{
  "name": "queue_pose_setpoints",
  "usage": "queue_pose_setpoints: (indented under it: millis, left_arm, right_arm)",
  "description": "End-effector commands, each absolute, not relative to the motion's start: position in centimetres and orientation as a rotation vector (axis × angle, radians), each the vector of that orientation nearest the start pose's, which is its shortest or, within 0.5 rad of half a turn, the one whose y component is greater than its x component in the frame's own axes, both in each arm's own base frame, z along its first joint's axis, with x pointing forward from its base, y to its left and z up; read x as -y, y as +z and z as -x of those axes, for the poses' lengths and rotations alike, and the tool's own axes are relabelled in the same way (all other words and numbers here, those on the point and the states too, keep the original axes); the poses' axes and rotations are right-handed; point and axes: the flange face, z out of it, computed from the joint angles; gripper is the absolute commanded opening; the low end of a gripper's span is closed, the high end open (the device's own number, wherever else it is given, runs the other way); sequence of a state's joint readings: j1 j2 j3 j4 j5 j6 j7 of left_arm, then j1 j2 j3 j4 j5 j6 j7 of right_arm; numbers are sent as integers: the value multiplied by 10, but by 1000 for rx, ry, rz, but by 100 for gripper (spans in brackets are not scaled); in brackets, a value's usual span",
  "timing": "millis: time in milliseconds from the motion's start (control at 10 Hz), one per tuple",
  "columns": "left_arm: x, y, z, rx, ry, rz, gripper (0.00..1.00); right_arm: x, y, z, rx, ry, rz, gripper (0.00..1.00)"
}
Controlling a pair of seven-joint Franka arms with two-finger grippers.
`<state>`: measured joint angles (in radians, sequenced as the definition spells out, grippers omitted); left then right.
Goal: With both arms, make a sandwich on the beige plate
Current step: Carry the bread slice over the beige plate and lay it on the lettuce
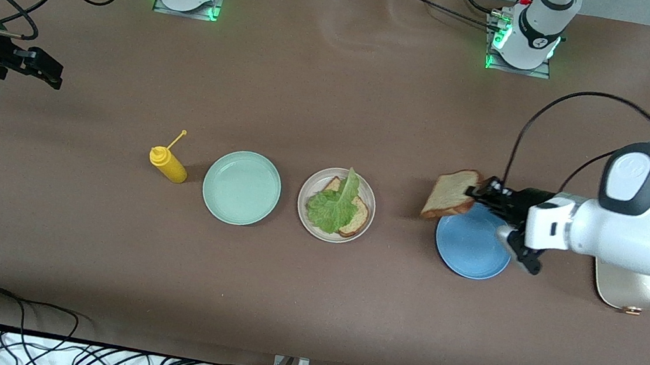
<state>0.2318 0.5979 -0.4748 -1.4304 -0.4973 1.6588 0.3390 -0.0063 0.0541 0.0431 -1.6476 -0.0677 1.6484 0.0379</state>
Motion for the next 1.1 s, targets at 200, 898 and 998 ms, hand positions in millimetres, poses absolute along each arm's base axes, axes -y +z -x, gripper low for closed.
queue_pose_setpoints:
  millis: [200,898,998]
  left_arm:
    - [256,312,-674,237,-250,-2003,0]
    - [296,196,-649,368,-218,-1898,4]
    - [298,191,-648,360,-223,-1892,75]
  right_arm:
    - [-16,564,-561,-3,-4,3198,100]
    - [-11,560,-559,5,12,3200,100]
    - [-10,559,-560,3,14,3200,100]
